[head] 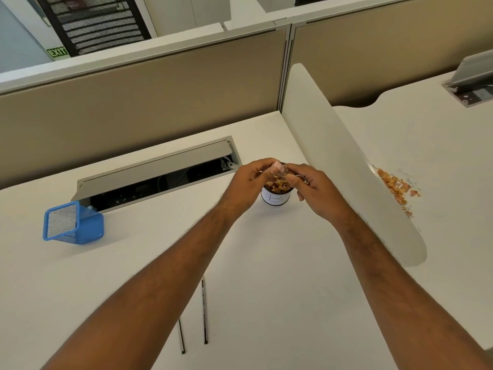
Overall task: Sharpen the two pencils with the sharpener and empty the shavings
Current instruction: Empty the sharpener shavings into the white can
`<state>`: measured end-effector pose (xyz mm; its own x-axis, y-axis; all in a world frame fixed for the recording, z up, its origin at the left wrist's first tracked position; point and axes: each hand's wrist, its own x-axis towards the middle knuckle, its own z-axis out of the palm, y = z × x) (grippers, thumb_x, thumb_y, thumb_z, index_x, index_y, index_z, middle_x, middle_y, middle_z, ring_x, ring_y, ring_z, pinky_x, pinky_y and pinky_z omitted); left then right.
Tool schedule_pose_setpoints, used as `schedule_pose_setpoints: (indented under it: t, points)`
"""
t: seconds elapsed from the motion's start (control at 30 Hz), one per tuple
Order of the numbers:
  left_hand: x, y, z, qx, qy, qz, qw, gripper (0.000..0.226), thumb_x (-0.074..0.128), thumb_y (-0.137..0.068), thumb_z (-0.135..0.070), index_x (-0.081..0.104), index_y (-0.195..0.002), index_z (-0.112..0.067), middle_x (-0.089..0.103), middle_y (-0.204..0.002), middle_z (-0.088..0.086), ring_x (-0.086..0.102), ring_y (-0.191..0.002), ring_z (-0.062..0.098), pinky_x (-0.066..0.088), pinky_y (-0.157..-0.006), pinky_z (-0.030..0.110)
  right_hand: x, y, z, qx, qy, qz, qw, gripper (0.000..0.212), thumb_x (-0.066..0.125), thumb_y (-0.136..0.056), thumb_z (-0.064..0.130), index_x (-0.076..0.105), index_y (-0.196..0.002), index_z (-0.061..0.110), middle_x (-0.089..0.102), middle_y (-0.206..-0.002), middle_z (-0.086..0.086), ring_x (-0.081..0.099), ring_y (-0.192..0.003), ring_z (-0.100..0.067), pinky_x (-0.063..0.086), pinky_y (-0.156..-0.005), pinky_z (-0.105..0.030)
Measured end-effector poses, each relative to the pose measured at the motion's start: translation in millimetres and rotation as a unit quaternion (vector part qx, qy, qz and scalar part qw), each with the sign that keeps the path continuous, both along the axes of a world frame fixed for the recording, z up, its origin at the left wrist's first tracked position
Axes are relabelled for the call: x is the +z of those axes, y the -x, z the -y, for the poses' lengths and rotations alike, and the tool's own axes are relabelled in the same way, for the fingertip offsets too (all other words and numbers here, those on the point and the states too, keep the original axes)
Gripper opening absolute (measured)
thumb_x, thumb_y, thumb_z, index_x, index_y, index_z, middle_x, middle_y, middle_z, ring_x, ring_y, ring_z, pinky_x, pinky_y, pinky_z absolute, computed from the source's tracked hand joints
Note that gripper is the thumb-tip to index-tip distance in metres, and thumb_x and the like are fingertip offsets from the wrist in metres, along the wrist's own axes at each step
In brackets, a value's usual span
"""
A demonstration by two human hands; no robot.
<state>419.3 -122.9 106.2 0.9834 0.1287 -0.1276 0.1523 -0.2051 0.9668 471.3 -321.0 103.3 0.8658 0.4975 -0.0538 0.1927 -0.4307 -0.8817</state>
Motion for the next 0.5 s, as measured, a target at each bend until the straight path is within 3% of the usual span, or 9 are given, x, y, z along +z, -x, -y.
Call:
schedule_pose_setpoints:
  t: [0.1, 0.17, 0.23, 0.33, 0.5]
  points:
    - [-1.3, -1.3, 0.0, 0.008, 0.001, -0.005, 1.0, 0.028, 0.059, -0.116, -0.032, 0.078, -0.132, -0.018, 0.082, -0.115, -0.014, 0.076, -0.105, -0.004, 0.053, -0.075, 0.008, -3.4, 0.4, 0.3, -0.002, -0.002, -0.005, 1.0, 0.031, 0.056, -0.112, 0.025, 0.067, -0.141, 0.029, 0.067, -0.115, 0.007, 0.062, -0.079, 0.017, 0.05, -0.062, -0.01]
    - [-3.0, -2.5, -0.4, 0.014, 0.002, -0.013, 1.0, 0.032, 0.058, -0.116, -0.036, 0.077, -0.137, -0.019, 0.081, -0.127, -0.002, 0.077, -0.115, 0.009, 0.054, -0.074, 0.012, -4.2, 0.1, 0.2, -0.007, -0.003, -0.003, 1.0, 0.031, 0.056, -0.112, 0.023, 0.067, -0.141, 0.026, 0.068, -0.122, 0.007, 0.062, -0.096, 0.018, 0.048, -0.071, -0.003]
    - [-3.8, -2.7, -0.9, 0.025, 0.016, -0.019, 0.999, 0.031, 0.058, -0.116, -0.04, 0.077, -0.134, -0.023, 0.081, -0.131, -0.001, 0.076, -0.119, 0.014, 0.057, -0.067, 0.013, -5.3, -0.6, 0.2, -0.013, -0.004, 0.003, 1.0, 0.031, 0.056, -0.112, 0.02, 0.067, -0.141, 0.021, 0.069, -0.127, 0.002, 0.063, -0.109, 0.011, 0.045, -0.081, 0.0]
    - [-4.3, -3.0, -1.4, 0.043, 0.04, -0.025, 0.998, 0.029, 0.059, -0.115, -0.041, 0.078, -0.129, -0.025, 0.08, -0.131, -0.002, 0.076, -0.12, 0.013, 0.059, -0.069, 0.018, -7.5, -1.2, 1.4, -0.021, 0.001, 0.003, 1.0, 0.032, 0.056, -0.112, 0.018, 0.066, -0.142, 0.014, 0.069, -0.133, -0.005, 0.064, -0.118, -0.011, 0.045, -0.088, -0.003]
    - [-10.1, -5.8, -2.3, 0.055, 0.034, -0.02, 0.998, 0.029, 0.06, -0.115, -0.039, 0.079, -0.126, -0.019, 0.076, -0.138, 0.002, 0.074, -0.123, 0.019, 0.059, -0.068, 0.014, -9.2, -2.5, 3.4, -0.029, 0.011, 0.017, 0.999, 0.031, 0.062, -0.109, 0.021, 0.067, -0.139, 0.019, 0.072, -0.13, 0.001, 0.066, -0.114, -0.013, 0.048, -0.087, -0.017]
